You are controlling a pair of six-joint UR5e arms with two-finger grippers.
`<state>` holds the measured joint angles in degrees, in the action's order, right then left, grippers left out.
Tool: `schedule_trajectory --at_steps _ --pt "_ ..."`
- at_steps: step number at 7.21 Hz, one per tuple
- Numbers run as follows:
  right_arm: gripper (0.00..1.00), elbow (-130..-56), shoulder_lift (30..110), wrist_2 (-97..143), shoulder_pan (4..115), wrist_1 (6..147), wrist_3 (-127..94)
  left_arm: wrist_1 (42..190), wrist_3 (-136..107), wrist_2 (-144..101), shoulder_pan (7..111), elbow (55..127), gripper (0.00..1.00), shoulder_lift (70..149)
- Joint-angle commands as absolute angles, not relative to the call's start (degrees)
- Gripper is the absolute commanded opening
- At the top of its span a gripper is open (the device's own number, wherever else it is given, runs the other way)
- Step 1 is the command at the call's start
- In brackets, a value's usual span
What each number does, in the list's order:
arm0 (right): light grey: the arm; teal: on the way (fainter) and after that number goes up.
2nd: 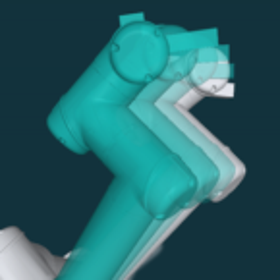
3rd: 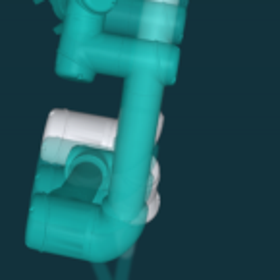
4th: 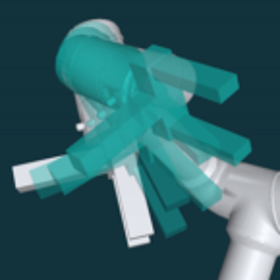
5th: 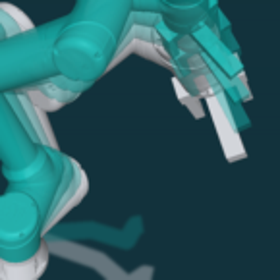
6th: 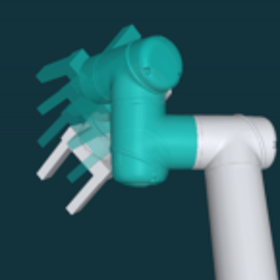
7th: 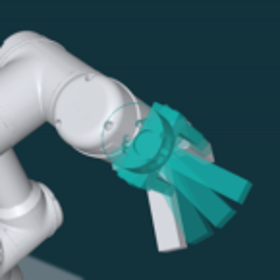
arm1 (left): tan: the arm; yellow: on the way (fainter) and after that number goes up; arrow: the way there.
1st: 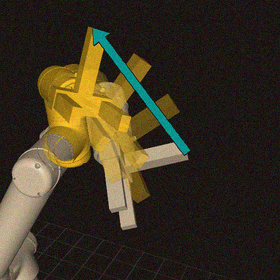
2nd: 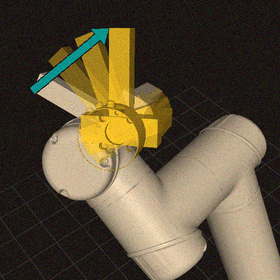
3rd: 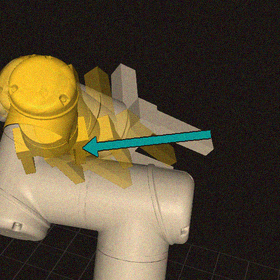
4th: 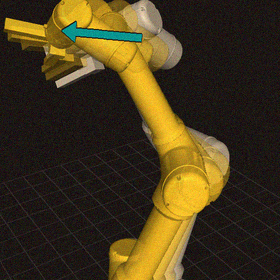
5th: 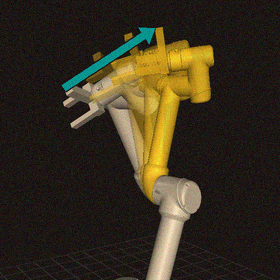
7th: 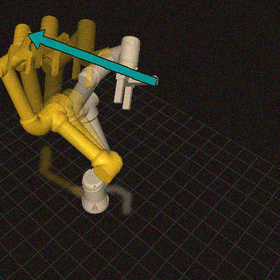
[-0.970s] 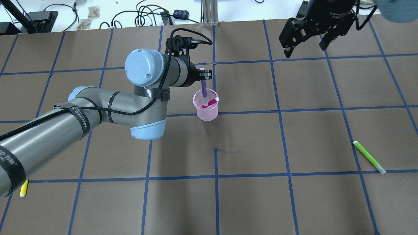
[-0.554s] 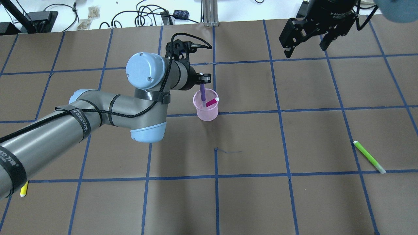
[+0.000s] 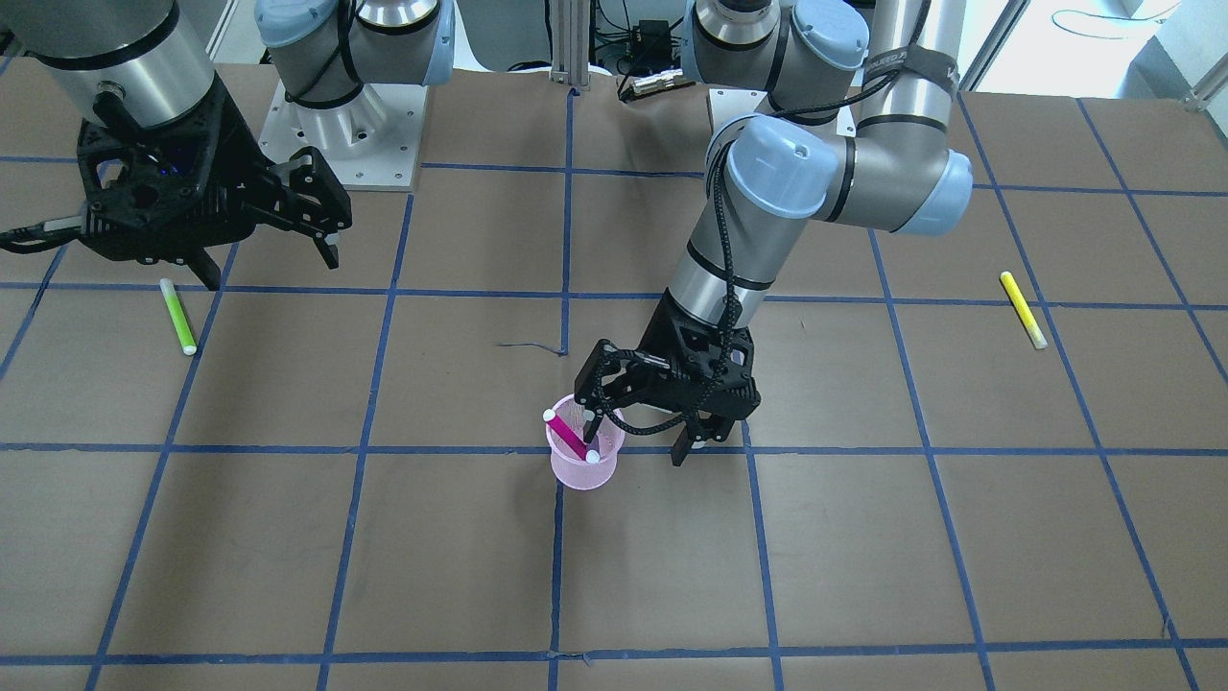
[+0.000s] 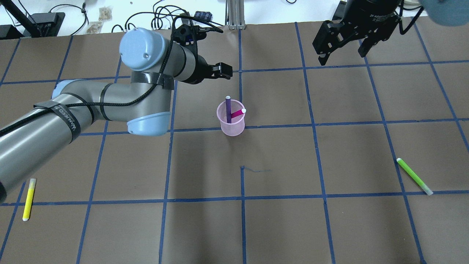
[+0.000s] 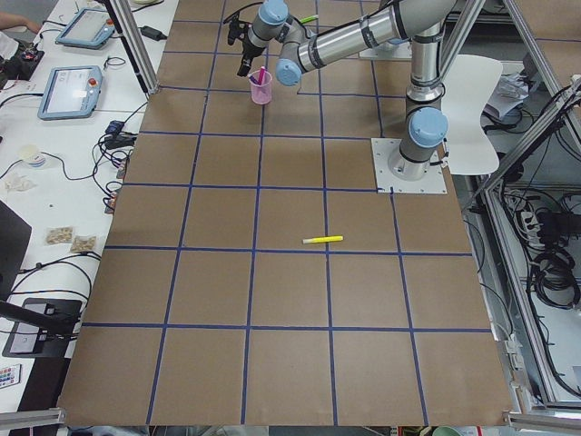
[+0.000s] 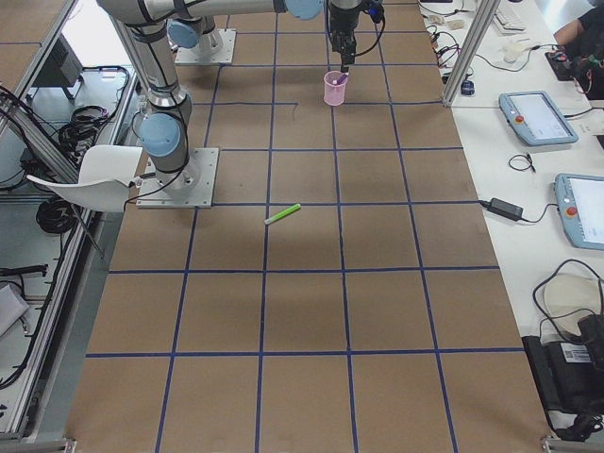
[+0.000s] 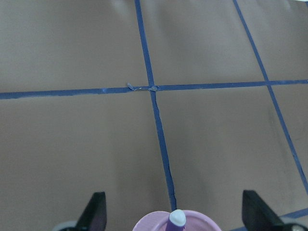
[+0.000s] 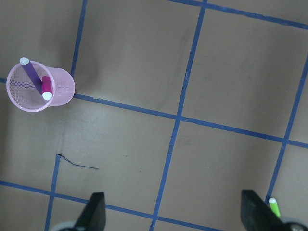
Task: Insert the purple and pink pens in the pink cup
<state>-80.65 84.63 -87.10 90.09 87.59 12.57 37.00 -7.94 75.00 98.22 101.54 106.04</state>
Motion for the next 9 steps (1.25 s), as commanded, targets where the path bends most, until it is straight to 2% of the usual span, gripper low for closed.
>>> schedule_trajectory --at_steps 1,3,5,9 --pt "1.00 -80.6 84.6 -87.1 90.1 87.6 12.6 66.4 -0.2 74.4 91.8 89.9 1.00 102.2" --pt "1.00 -80.7 84.6 -87.1 90.1 87.8 12.6 81.8 3.4 76.4 86.2 87.9 1.00 98.7" --pt "1.00 -80.7 84.4 -87.0 90.1 88.1 12.6 91.5 3.4 86.4 86.4 87.3 1.00 92.8" --pt "1.00 -80.7 84.5 -87.0 90.1 87.9 12.6 91.2 1.8 88.2 88.2 87.4 1.00 91.5"
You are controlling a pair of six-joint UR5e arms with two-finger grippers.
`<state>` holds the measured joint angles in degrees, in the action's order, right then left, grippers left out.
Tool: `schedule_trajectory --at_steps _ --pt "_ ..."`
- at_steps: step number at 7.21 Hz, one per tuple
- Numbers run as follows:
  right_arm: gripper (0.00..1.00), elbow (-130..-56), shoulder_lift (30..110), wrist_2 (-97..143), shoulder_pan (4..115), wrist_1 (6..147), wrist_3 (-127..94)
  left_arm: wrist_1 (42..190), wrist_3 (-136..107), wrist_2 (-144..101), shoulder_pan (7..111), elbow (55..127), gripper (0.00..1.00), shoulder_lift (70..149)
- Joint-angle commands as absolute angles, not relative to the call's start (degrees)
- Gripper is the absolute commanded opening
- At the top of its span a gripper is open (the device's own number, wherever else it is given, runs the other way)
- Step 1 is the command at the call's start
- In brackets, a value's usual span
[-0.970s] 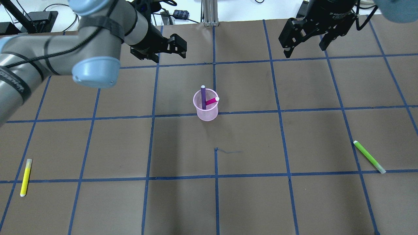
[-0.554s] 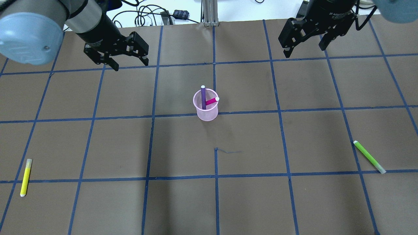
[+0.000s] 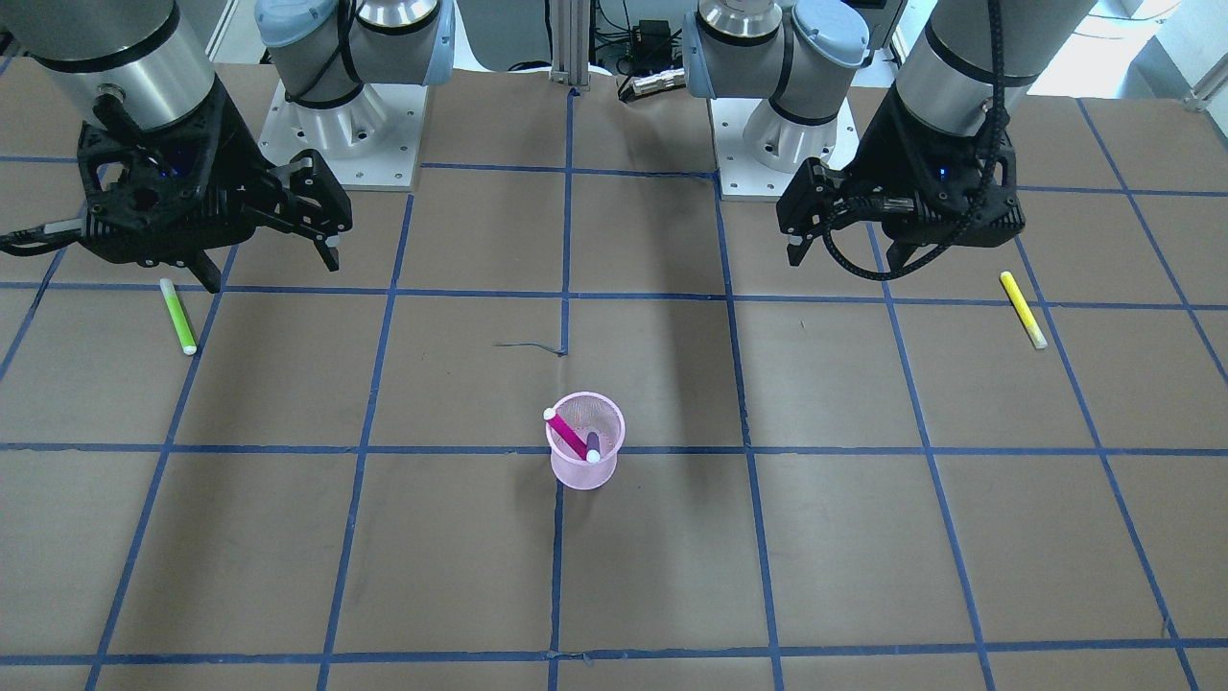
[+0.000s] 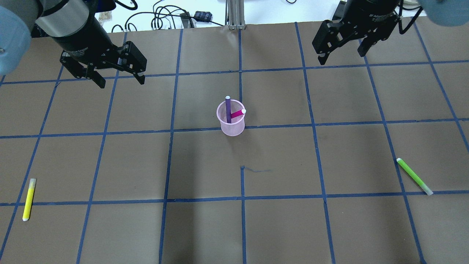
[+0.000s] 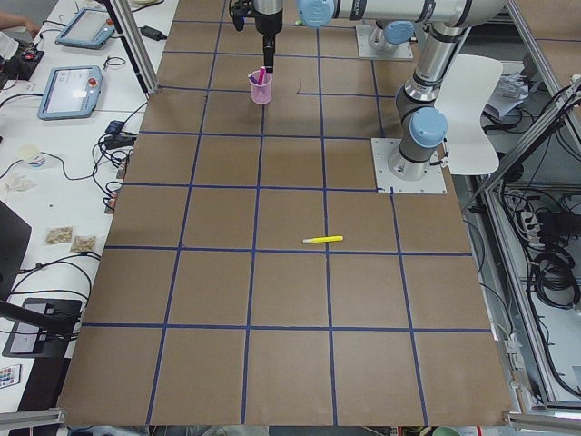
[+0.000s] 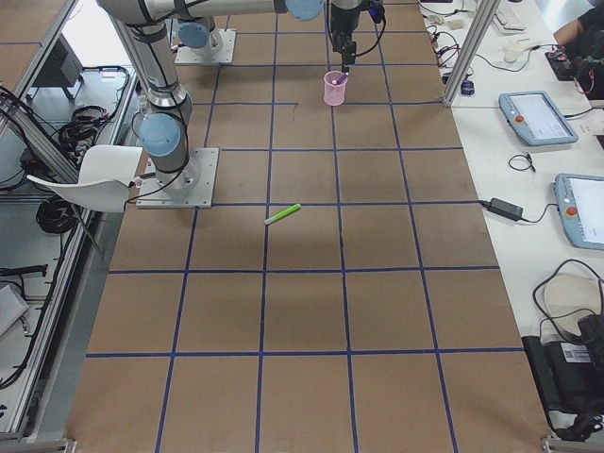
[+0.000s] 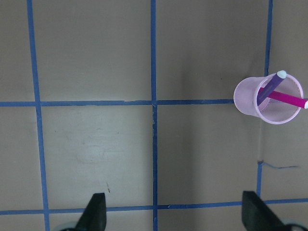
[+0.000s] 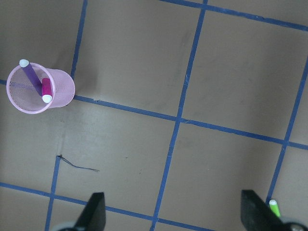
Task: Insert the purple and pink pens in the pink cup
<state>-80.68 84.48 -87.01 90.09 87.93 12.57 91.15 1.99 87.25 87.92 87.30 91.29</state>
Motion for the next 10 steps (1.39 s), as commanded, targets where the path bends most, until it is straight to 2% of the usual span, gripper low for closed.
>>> schedule_trajectory --at_steps 1,10 --pt "1.00 -80.7 84.4 -87.0 90.2 88.0 12.7 91.4 2.3 88.3 88.4 87.5 1.00 90.8" --pt "1.00 -80.7 84.5 -87.0 90.1 87.8 12.6 91.4 6.7 89.7 87.3 88.2 1.00 91.8"
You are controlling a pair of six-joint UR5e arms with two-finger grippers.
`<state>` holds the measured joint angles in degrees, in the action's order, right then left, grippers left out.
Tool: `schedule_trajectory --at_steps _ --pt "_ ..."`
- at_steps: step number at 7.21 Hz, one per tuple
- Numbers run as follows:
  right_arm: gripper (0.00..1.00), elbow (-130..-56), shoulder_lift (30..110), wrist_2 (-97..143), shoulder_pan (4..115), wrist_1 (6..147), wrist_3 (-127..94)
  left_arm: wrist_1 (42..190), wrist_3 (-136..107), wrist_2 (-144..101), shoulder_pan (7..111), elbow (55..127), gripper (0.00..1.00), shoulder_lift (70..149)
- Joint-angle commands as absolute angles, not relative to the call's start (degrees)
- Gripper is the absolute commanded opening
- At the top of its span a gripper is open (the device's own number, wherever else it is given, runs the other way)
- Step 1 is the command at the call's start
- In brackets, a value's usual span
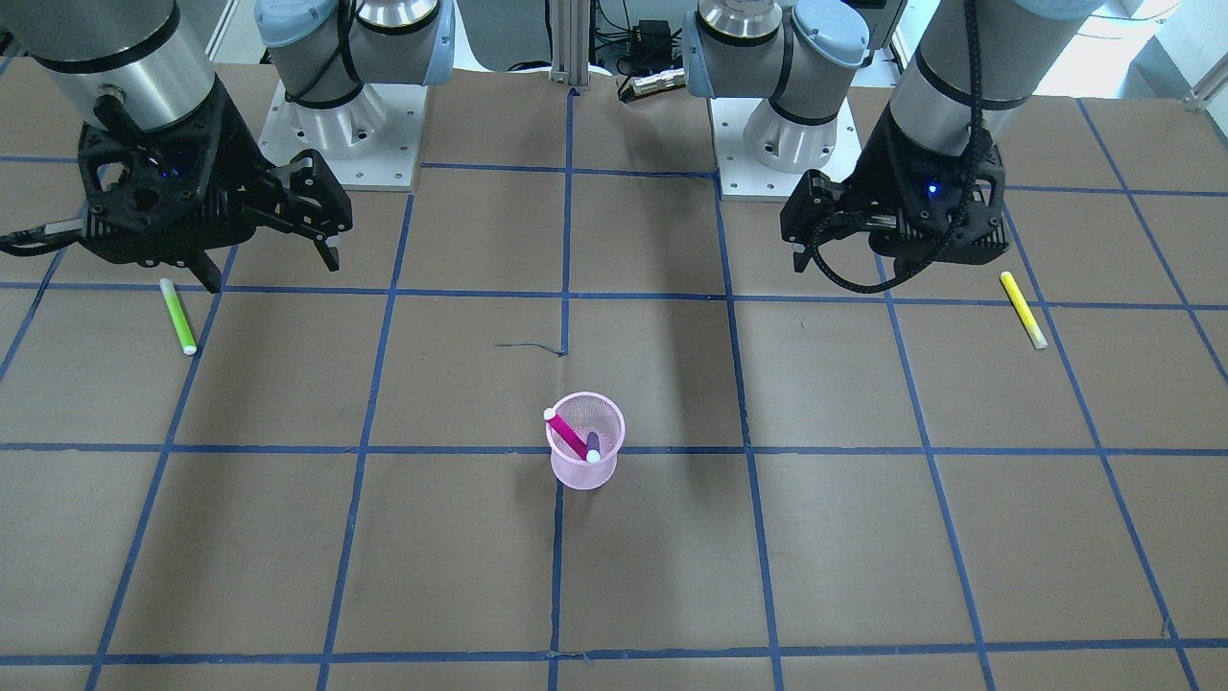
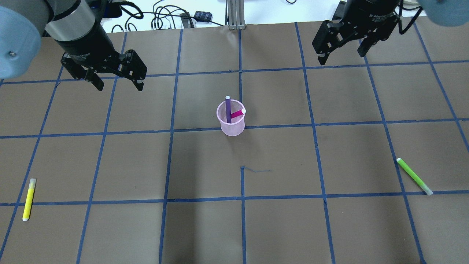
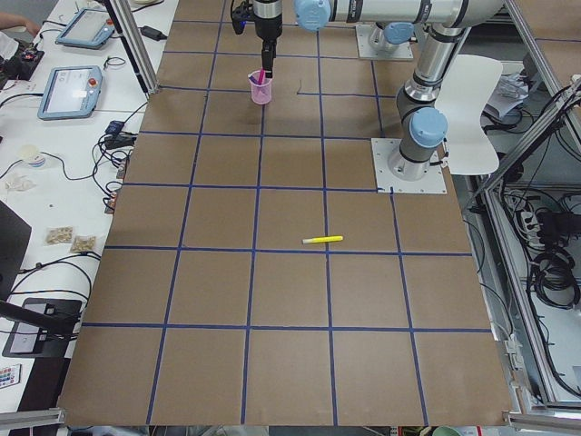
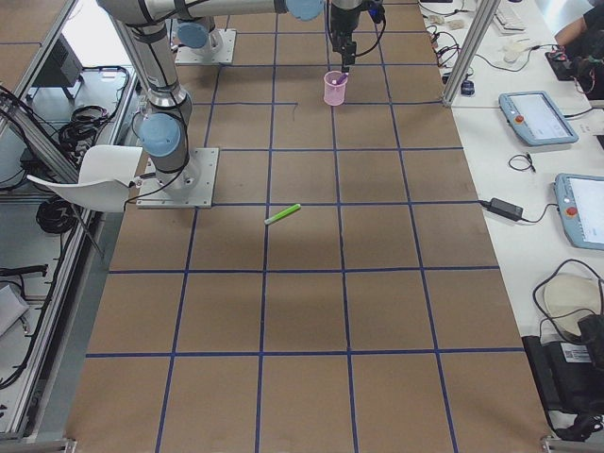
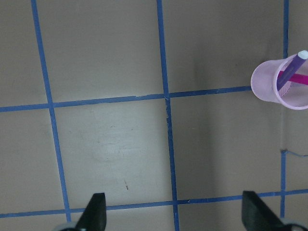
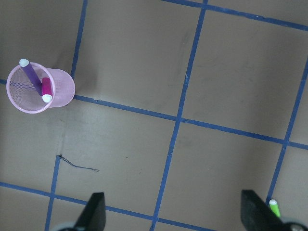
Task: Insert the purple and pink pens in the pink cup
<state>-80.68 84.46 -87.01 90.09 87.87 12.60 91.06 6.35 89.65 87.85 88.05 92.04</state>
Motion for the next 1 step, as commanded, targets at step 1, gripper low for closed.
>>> schedule_trajectory --at_steps 1 --pt "1.00 -80.8 84.5 -87.0 90.1 87.8 12.7 91.1 6.1 90.4 87.6 88.2 1.00 91.5"
